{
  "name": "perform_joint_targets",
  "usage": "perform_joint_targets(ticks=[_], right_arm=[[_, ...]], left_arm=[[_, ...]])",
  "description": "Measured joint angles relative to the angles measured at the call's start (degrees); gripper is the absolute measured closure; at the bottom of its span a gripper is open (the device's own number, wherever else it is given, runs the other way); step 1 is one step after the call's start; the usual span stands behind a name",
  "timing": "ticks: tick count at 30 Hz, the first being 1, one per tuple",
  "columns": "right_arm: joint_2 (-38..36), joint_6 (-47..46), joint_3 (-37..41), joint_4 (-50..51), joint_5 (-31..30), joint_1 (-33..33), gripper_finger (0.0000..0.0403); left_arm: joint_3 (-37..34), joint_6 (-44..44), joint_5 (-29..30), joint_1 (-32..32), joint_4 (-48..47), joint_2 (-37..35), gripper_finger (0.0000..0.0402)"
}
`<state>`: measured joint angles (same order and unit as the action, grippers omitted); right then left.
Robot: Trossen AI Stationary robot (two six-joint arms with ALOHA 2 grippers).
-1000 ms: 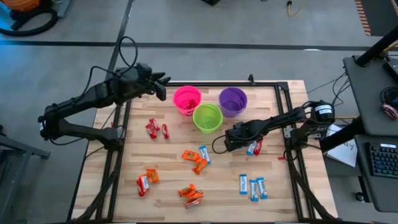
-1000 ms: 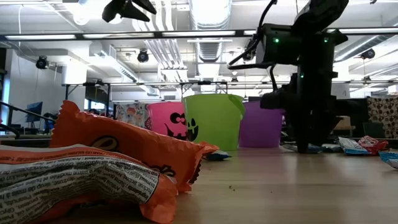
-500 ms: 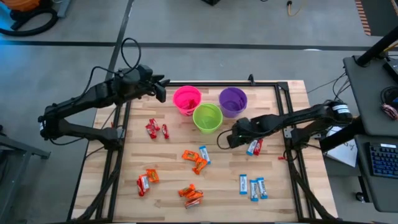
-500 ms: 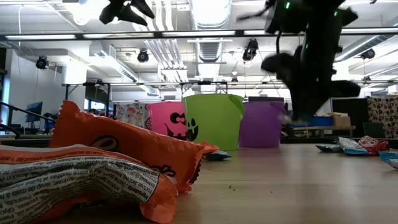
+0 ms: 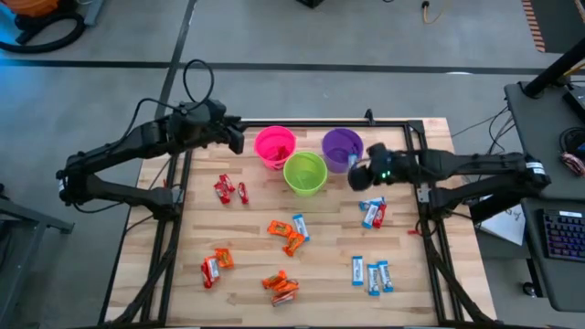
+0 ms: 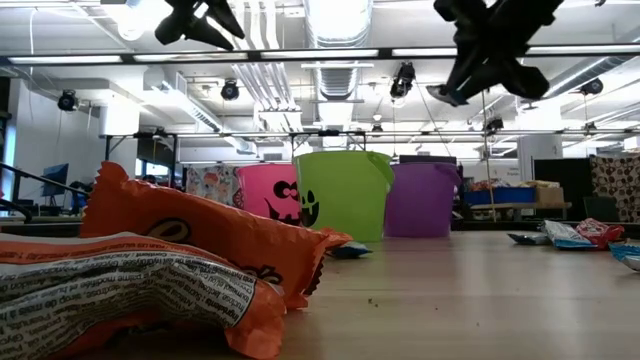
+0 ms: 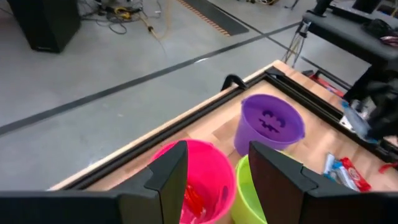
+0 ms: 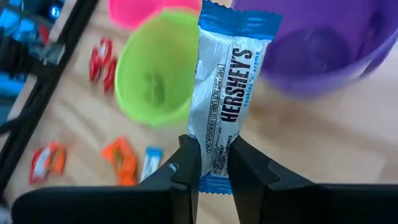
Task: Sort candy
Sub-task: Put the blue candy into the violet bin
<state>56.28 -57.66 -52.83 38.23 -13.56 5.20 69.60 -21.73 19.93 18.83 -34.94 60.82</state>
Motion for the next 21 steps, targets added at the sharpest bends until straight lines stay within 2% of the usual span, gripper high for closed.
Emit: perform_joint_targets(ticks=[7, 13, 21], right_arm=[[3.46, 10.6, -3.0, 0.0, -0.06, 8.91, 0.0342], [7.51, 15.9, -5.23, 0.05, -0.04, 14.47, 0.0342], [13.19, 21.32, -8.05, 0.1, 0.07, 17.43, 0.0342]], left_arm=[[0.0, -3.03, -3.0, -0.06, -2.02, 0.29, 0.0248], [0.0, -6.05, -5.37, -0.15, -8.64, 0.28, 0.0248], [-2.26, -1.02, -16.22, -2.79, -9.81, 0.26, 0.0248]])
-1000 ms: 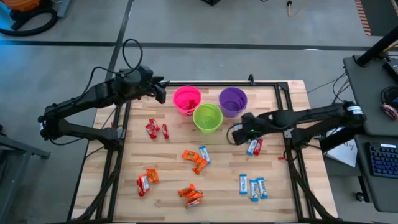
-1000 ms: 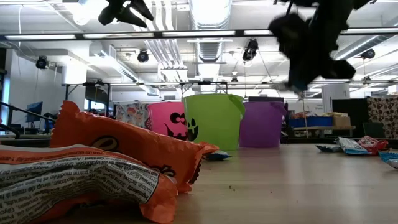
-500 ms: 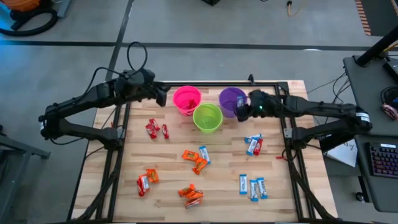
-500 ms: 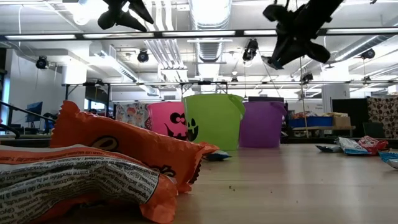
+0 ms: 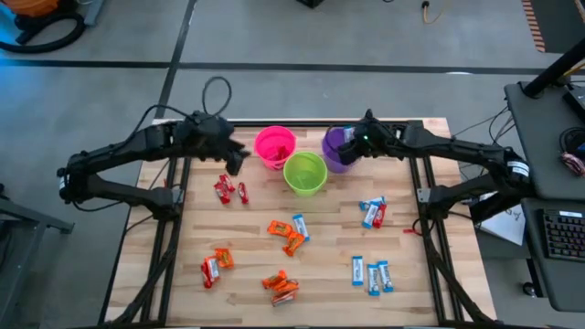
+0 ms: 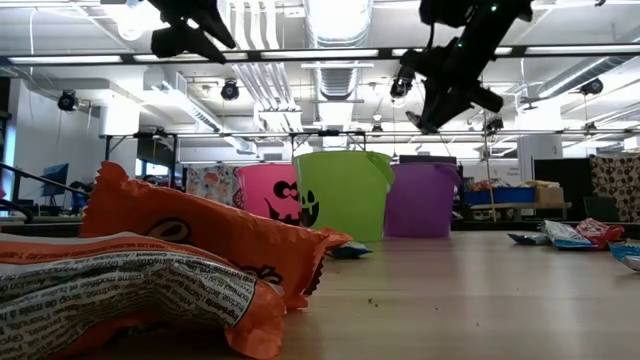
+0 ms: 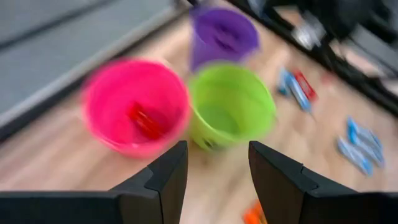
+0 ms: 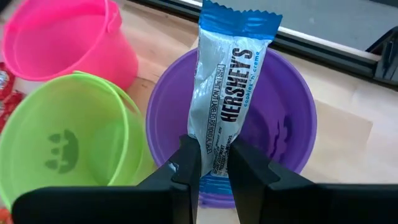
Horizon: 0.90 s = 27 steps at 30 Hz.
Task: Sort candy
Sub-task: Put the blue candy into the violet bin, then put the orange candy into the green bin
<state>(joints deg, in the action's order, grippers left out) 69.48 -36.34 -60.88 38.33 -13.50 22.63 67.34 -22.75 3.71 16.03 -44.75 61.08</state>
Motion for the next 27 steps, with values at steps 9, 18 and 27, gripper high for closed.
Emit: perform_joint_targets(ticks=[9, 18, 27], right_arm=[[5.46, 1.17, -4.27, 1.26, 0.39, 0.09, 0.0297], [8.02, 1.91, -6.74, 3.39, 0.39, 0.24, 0.0258], [5.92, 3.07, -8.36, 3.3, 0.39, 0.3, 0.0246]], left_arm=[[-11.99, 3.5, -12.25, -10.33, 7.02, 0.0, 0.0248], [-24.25, -3.71, -11.72, -19.51, 22.94, 0.11, 0.0248], [-26.59, 5.12, -9.95, -23.21, 26.21, 3.15, 0.0245]])
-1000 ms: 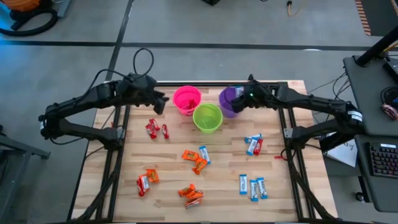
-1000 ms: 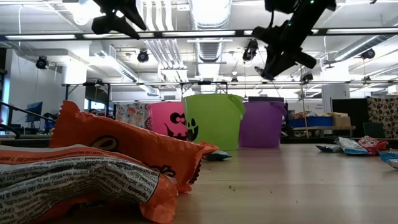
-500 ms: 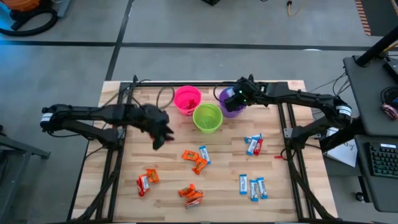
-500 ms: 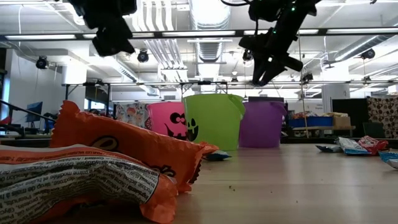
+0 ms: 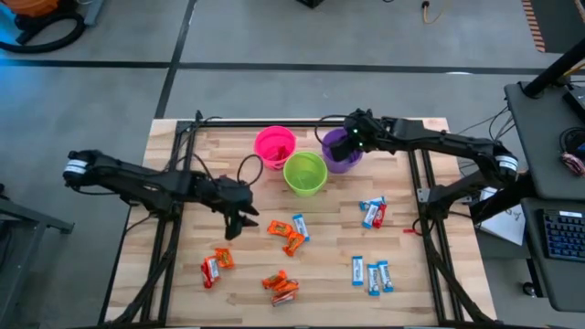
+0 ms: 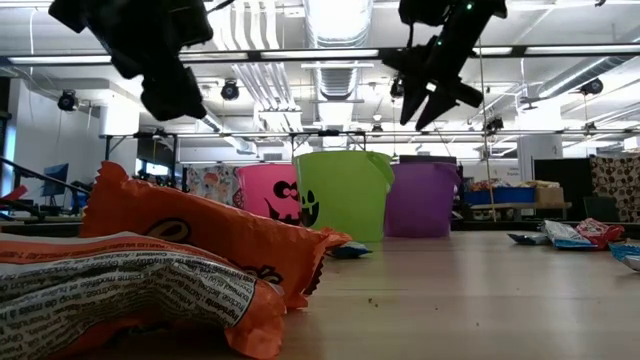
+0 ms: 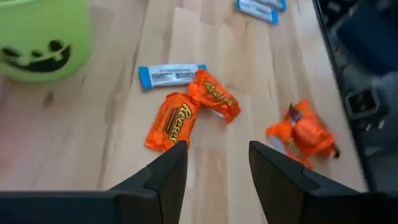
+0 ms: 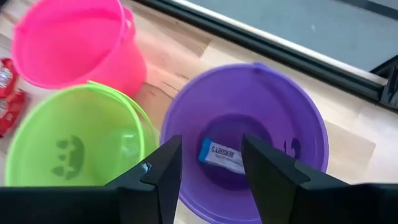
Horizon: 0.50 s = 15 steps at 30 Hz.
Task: Sort candy
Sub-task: Put the orange candy into the green bin
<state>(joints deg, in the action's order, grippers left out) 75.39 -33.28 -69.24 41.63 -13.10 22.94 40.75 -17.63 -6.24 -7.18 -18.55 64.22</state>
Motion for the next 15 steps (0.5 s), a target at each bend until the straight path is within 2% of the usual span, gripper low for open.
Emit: perform_joint_targets(ticks=[5, 11, 15], right_arm=[[-1.98, 0.31, -0.98, -0.02, -0.01, 0.0, 0.0245], [-3.18, 0.33, -1.22, 0.08, 0.0, 0.0, 0.0245], [-3.23, 0.32, -1.22, 0.35, 0.0, -0.02, 0.0245]], left_arm=[[-0.07, 6.33, 5.98, -1.43, 0.39, 4.77, 0.021], [0.37, 9.69, 6.38, -1.51, 5.17, 13.66, 0.0145], [0.72, 11.05, 6.38, -1.51, 9.6, 19.91, 0.0124]])
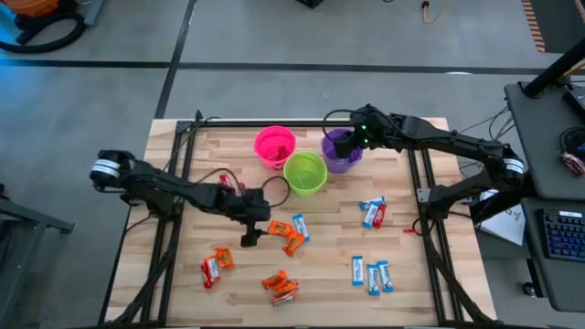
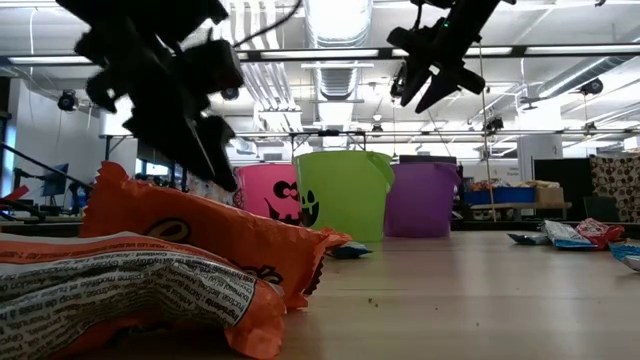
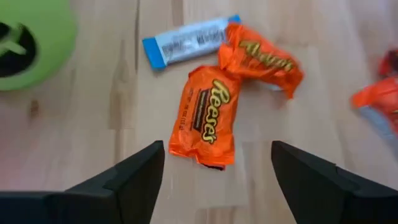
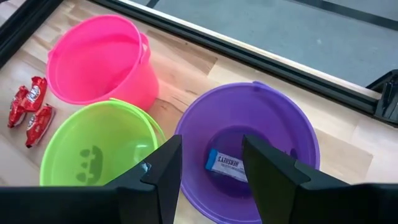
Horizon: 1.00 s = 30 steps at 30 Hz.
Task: Sort candy
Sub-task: Put the orange candy into the green bin
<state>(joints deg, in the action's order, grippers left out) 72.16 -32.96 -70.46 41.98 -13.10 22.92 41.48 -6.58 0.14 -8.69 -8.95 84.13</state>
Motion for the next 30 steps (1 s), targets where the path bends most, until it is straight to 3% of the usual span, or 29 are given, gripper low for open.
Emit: perform_joint_targets(ticks=[7, 16, 22, 30], right_arm=[[0.02, -0.01, 0.0, 1.79, 0.07, 0.0, 0.0245], [0.02, -0.01, 0.0, 2.79, 0.15, 0.0, 0.0245], [0.02, 0.05, 0.0, 2.77, 0.15, 0.0, 0.0245], [0.02, 1.5, 0.0, 2.77, 0.17, 0.0, 0.0245]], left_arm=[[0.06, 0.04, -0.07, 0.0, 3.24, 7.43, 0.0134], [0.06, -1.69, -0.3, 0.04, 8.15, 11.24, 0.0187], [0.09, -4.05, -0.28, 0.07, 8.39, 11.83, 0.0255], [0.09, -6.5, -1.38, 0.04, 7.13, 11.21, 0.0388]])
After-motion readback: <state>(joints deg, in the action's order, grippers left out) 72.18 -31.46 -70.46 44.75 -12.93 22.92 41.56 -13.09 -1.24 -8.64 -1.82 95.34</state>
